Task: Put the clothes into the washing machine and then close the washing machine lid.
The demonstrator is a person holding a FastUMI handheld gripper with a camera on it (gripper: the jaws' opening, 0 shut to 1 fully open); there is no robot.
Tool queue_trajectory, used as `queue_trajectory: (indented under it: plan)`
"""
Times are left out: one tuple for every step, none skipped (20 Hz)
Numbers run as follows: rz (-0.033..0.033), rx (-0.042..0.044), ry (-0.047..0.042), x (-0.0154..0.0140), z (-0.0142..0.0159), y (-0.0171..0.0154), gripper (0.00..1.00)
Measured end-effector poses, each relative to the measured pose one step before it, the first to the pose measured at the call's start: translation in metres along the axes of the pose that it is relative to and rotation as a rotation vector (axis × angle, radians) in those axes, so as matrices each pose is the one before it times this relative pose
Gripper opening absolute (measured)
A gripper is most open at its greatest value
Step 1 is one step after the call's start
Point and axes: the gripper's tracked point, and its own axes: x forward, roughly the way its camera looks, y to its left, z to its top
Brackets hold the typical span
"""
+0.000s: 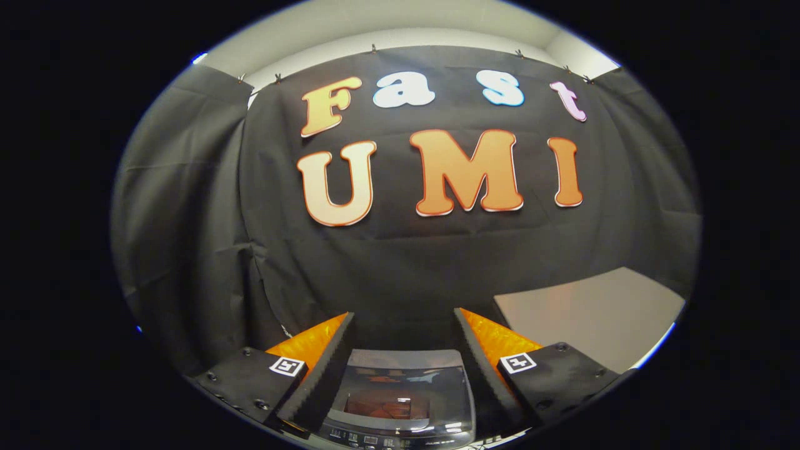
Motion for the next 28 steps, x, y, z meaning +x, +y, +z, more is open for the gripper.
queue_trajectory:
  plan:
    - [-0.0031,0.00809,-0.01018,-0.01121,0.01228,-0.01177,0.98]
    - [0.00069,0.01253,-0.01118,-0.00931,0.01181,-0.01099,0.98]
    - [-0.00021,0.01335,-0.01233,-0.01053,0.01069,-0.01116,0.98]
    - [-0.00211,0.01216,-0.01544,-0.00927,0.01158,-0.01169,0.98]
    - [-0.00368,0.00797,-0.01729,-0.00836,0.012,-0.01185,0.98]
    - [-0.00476,0.00545,-0.01328,-0.01104,0.01061,-0.01245,0.98]
    - [-0.00357,0.00434,-0.01191,-0.01509,0.01173,-0.01174,0.98]
    - [-0.0037,0.00242,-0.00937,-0.01181,0.01002,-0.01266,0.98]
    - [-0.00339,-0.00209,-0.00342,-0.00968,0.0086,-0.01538,0.98]
    - [-0.0064,-0.00463,-0.00194,-0.00856,0.00763,-0.01585,0.98]
    - [-0.00553,-0.00405,-0.00785,-0.0098,0.00832,-0.01619,0.98]
    - [-0.00372,-0.00497,-0.01341,-0.01046,0.00849,-0.01637,0.98]
    - [-0.0095,-0.00771,-0.01967,-0.01134,0.01011,-0.01792,0.98]
    - [-0.01276,-0.0114,-0.01259,-0.00958,0.00645,-0.01835,0.98]
    - [-0.01392,-0.01252,-0.00495,-0.01501,0.00633,-0.02041,0.98]
    - [-0.01522,-0.00942,-0.00711,-0.01184,0.00458,-0.0196,0.98]
    - [-0.00836,-0.00676,-0.0079,-0.01376,0.00509,-0.01857,0.98]
    - [-0.00184,-0.00537,-0.00724,-0.01079,0.00402,-0.01655,0.98]
    - [-0.00333,-0.00593,-0.00733,-0.01178,0.00564,-0.01571,0.98]
    - [-0.0009,-0.00593,-0.00525,-0.00883,0.00381,-0.01327,0.98]
    - [0.00295,-0.00789,0.00182,-0.01127,0.00203,-0.00978,0.98]
    - [0.00184,-0.01136,0.00172,-0.01034,0.00147,-0.00827,0.98]
    - [-0.00499,-0.01505,-0.00089,-0.00999,0.00298,-0.0097,0.98]
    - [-0.01138,-0.01747,-0.00111,-0.00848,0.00229,-0.00808,0.98]
    - [-0.0167,-0.01776,-0.00056,-0.00986,0.00079,-0.00949,0.98]
    - [-0.0182,-0.01163,-0.00032,-0.00838,-0.00045,-0.00796,0.98]
    - [-0.00884,-0.00061,-0.00177,-0.00954,0.00003,-0.0035,0.98]
    - [-0.00385,0.00832,-0.00007,-0.00604,-0.00145,-0.00155,0.98]
